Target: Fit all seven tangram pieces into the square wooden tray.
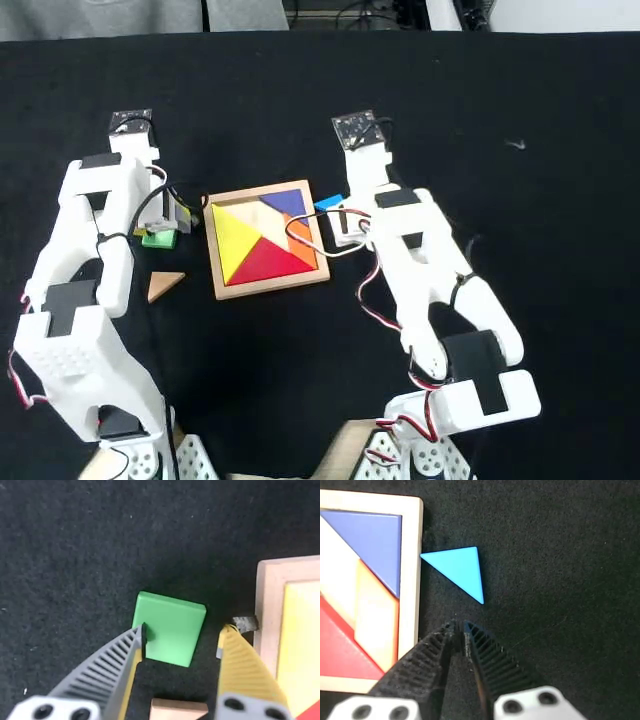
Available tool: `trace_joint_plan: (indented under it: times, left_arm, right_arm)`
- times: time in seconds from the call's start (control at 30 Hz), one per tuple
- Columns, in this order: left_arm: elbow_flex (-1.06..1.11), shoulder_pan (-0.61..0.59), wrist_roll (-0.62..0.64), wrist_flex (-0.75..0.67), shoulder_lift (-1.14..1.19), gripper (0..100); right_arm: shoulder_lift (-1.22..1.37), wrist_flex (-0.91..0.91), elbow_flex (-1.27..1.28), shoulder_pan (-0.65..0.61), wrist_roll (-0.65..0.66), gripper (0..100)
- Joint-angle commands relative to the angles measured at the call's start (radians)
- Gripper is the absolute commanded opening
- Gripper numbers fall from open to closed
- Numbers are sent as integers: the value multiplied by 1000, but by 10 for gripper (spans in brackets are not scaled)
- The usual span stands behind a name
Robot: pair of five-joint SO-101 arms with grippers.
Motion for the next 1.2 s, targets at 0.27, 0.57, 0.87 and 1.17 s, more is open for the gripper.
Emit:
trace_joint_plan:
  times: [0.27,0.57,0.87,1.17]
  left_arm:
    - [-42,-36,-9,-3,8,248]
    - [-38,-35,-12,-5,-2,137]
    - [-88,-28,-8,86,-58,73]
    - [-124,-10,-14,112,-84,29]
  right_arm:
    - [-7,-17,-24,18,9,11]
    - [-7,-17,-24,18,9,11]
    - [-7,-17,-24,17,9,11]
    - [-7,-17,-24,18,9,11]
